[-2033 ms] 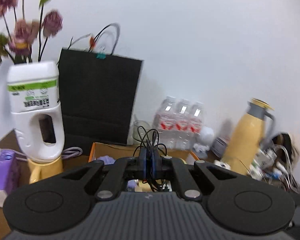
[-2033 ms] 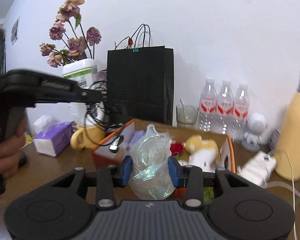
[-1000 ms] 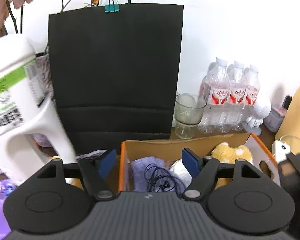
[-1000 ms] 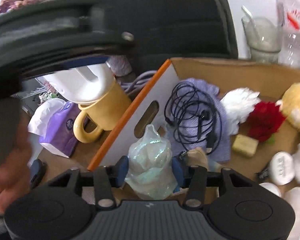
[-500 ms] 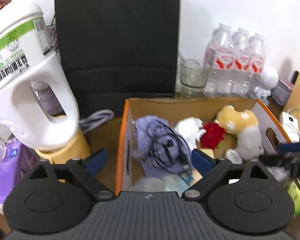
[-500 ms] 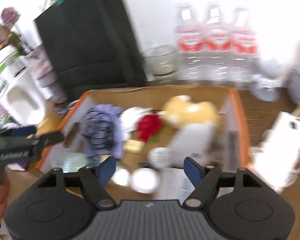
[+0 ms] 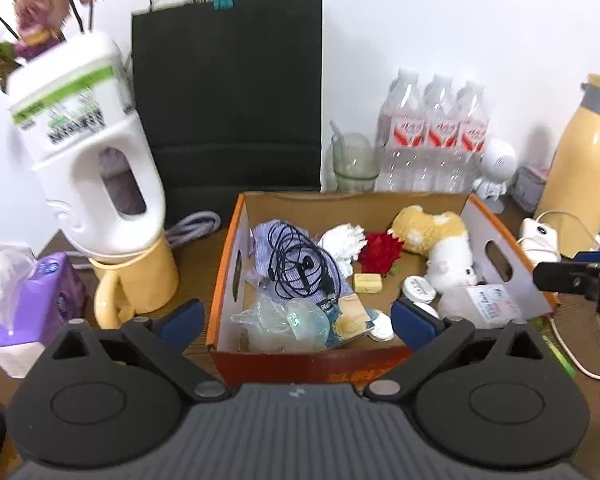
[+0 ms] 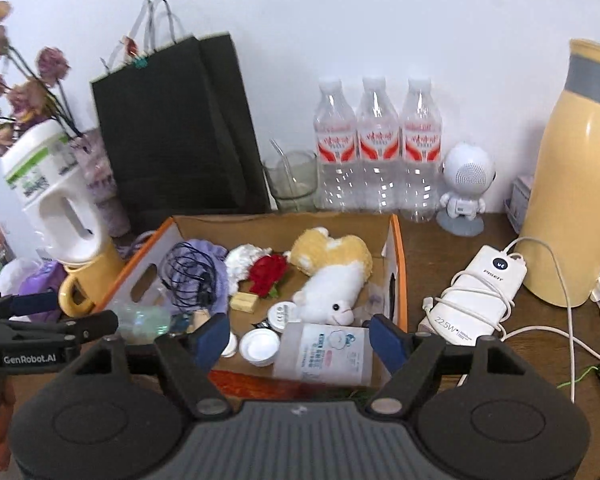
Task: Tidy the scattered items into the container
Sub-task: 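Withdraw both tools from the box toward the green tissue pack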
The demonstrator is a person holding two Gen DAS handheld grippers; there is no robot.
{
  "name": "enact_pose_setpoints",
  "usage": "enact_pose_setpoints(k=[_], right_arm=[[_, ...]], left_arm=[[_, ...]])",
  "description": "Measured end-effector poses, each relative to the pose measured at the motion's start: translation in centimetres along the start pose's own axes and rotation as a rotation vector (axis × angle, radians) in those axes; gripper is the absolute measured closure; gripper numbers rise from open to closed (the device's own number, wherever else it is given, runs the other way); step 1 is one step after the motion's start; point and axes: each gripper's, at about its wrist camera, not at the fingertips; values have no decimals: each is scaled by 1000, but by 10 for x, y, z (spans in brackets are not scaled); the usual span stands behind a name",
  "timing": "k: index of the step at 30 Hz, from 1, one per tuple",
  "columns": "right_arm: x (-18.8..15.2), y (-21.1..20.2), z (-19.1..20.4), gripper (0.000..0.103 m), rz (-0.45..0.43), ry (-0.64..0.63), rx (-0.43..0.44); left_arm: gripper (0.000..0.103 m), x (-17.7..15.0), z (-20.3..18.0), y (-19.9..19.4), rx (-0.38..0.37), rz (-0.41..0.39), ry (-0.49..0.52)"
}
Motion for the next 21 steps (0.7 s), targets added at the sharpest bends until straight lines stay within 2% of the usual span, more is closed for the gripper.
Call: enact_pose_setpoints(k=[3,5,9,12,15,17,19,21], right_arm=[[-20,-22,8,20,-59,-12,1],[-40,-39,12,19,-96,-18,2],[-90,-66,11,16,-144,8,9],[-128,-74,6,16,-142,50,17],[-146,-66,5,17,-110,51,18],[-147,-54,7,23,-86,21,-1],[-146,-44,5,29,-74,14,-33],[-142,-34,-1,29,-72,34,-71]], left_arm=[[0,-14,-2,-24,-6,-56,2],[0,-35,-4,-40,-9,-98,2],[0,-87,-2,-63,-11,-105,-26],[0,-121,2,-75,-32,-106,-59],[0,-130,-3,-72,-49,-88,-17],[2,-129,-5,-66,-56,-94,-13],[7,-124,-7,-56,-95,-74,-33],[14,-118,-15,-43,-150,-56,-29]])
Point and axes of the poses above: each gripper's, at about its wrist camera, not at the fingertips, and y roughly the way its jaws point, z to its left, x to its top, and after that the axes turned 1 degree about -x, right-handed
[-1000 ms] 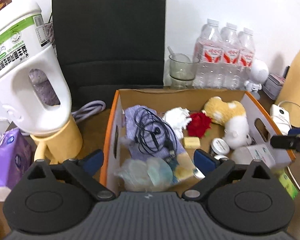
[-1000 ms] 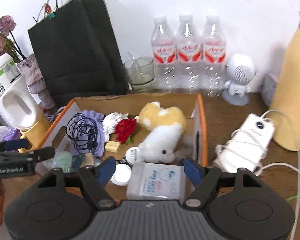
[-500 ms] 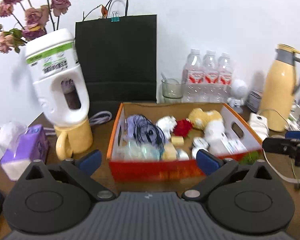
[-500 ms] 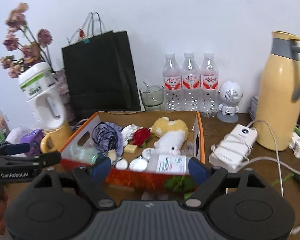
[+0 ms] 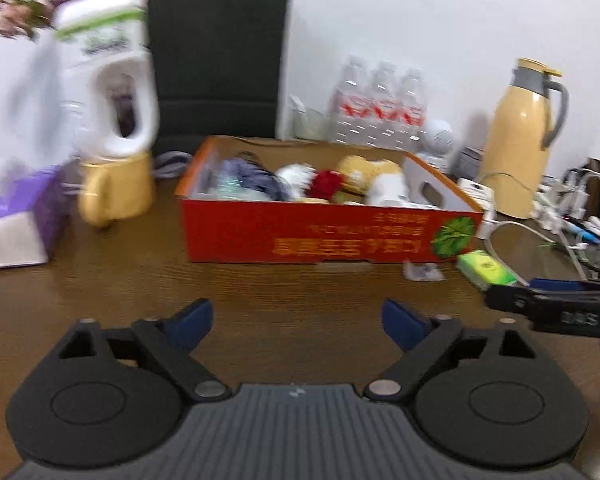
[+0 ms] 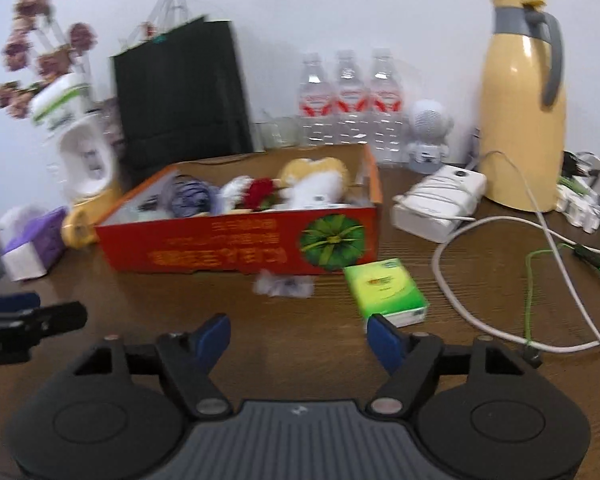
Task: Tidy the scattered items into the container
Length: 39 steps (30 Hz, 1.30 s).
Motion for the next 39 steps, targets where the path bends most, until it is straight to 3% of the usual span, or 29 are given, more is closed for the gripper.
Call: enact_pose_setpoints(k=[4,9,10,12,14,20,23,27,32,39], right_arm=[[6,23,-18,29,22,-4,-71],[14,55,-43,29,68,25,-120],[15,58,-45,30,72,25,-126],[15,65,-48,30,75,34,-113],[13,70,-49,32,75,39,-97],[13,71,-48,44,58,26,-107],[13,72,-49,50,50,27,-114],[11,72,-40,57,50,-24,-127],[9,67,-28,58,16,-81,-84],[11,51,-7,58,-41,-76,13]], left_arm=[[22,8,-31,35,-65,16,88],[42,23,-59,82,-144,58,109],[44,25,-62,90,-148,63,110],[60,26,-66,102,-148,81,111],[69,27,-68,113,-162,100,103],[81,24,-73,132,-179,137,106],[100,22,-75,133,-179,140,94],[102,21,-75,124,-164,115,81],[102,21,-65,91,-157,84,14],[102,18,-22,36,-62,58,-44]])
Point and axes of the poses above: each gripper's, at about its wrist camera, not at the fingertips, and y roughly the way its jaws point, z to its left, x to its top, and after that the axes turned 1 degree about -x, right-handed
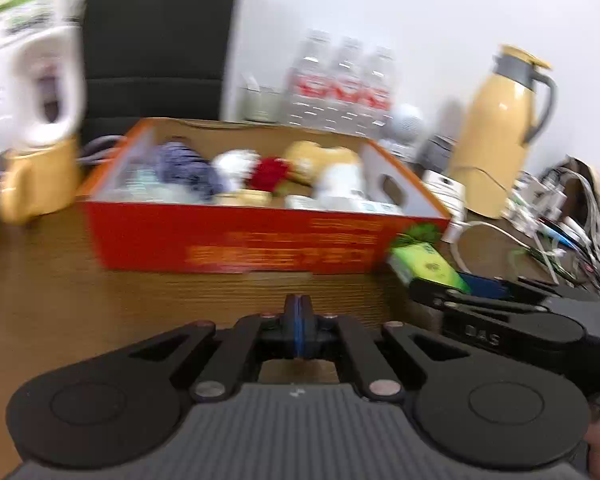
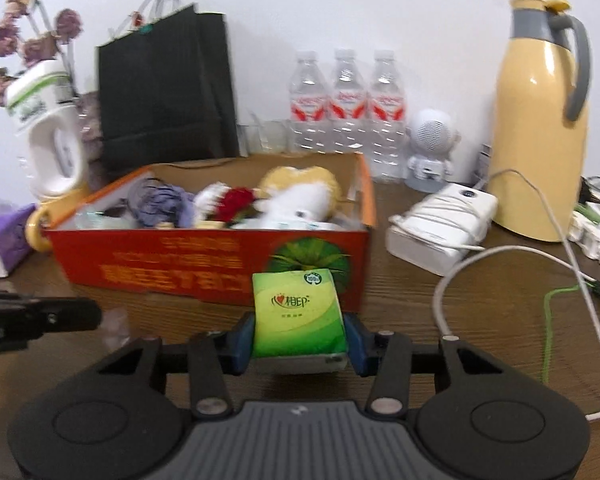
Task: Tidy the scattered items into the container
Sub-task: 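Hold the green pack in the right tool while the left tool grasps the small clear sachet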
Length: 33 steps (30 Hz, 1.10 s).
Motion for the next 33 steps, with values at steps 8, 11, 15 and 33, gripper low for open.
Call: enact_pose_setpoints(k=[8,11,15,33], right_arm=[[-5,-12,39,58,-25,-62,108],[-9,-11,42,58,-10,-48,128],[-13,-14,41,58,-7,-34,130],[-21,-29,36,58,-27,-6,114]], left_arm=[[102,-8,25,-46,103,-28,-19],[102,-10,25,-52,104,-38,-29],[102,-14,20,-57,98,-52,-19],[94,-34,30,-49,95,-5,30]])
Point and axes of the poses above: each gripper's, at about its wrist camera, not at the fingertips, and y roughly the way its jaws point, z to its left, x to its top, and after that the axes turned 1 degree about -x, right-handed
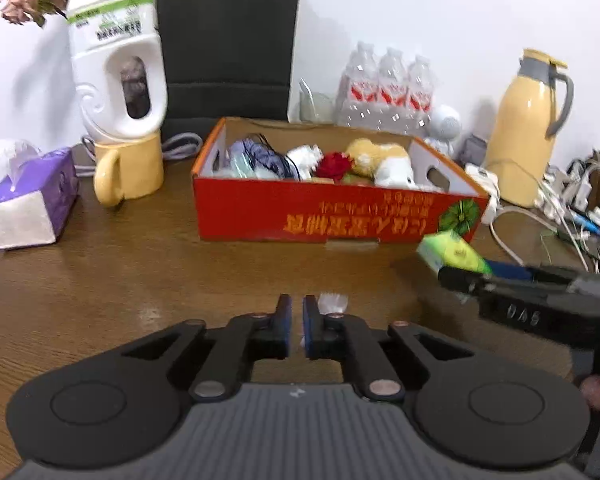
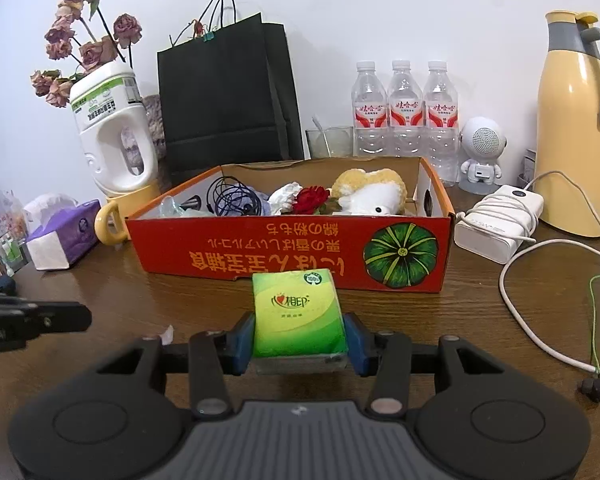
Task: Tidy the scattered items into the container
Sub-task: 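Hold the green pack in the right tool while the left tool grasps the small clear sachet, then lower green pack and clear sachet into the box and open both tools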
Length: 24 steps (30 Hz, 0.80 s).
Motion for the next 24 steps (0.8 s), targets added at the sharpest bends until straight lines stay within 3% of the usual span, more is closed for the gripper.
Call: enact_pose_setpoints(k=[2,4,5,8,11,14,15,24], right_arm=[[-1,-2,-1,58,-1,3,-1],[-1,-3,-2,58,-1,11,-5],[-1,-4,-3,58,-3,14,-9],[-3,-6,-5,58,-4,27,-23],[-5,-9,-7,58,-4,38,-36],[-7,-9,-7,58,-6,39,-36],[-7,-8,-7,58,-6,36,-36],[-7,-12,2,58,-10,13,-27]], left_arm=[[85,-6,-2,4,-3,-2,22],[50,-9,-7,14,-39,12,52],[50,-11,-10,19,-52,13,65],[50,-13,-18,35,-65,38,108],[60,-11,-17,49,-61,59,94],[75,-8,-14,54,-71,65,94],[86,-8,-13,54,-83,64,93],[91,-10,-5,28,-50,-9,16]])
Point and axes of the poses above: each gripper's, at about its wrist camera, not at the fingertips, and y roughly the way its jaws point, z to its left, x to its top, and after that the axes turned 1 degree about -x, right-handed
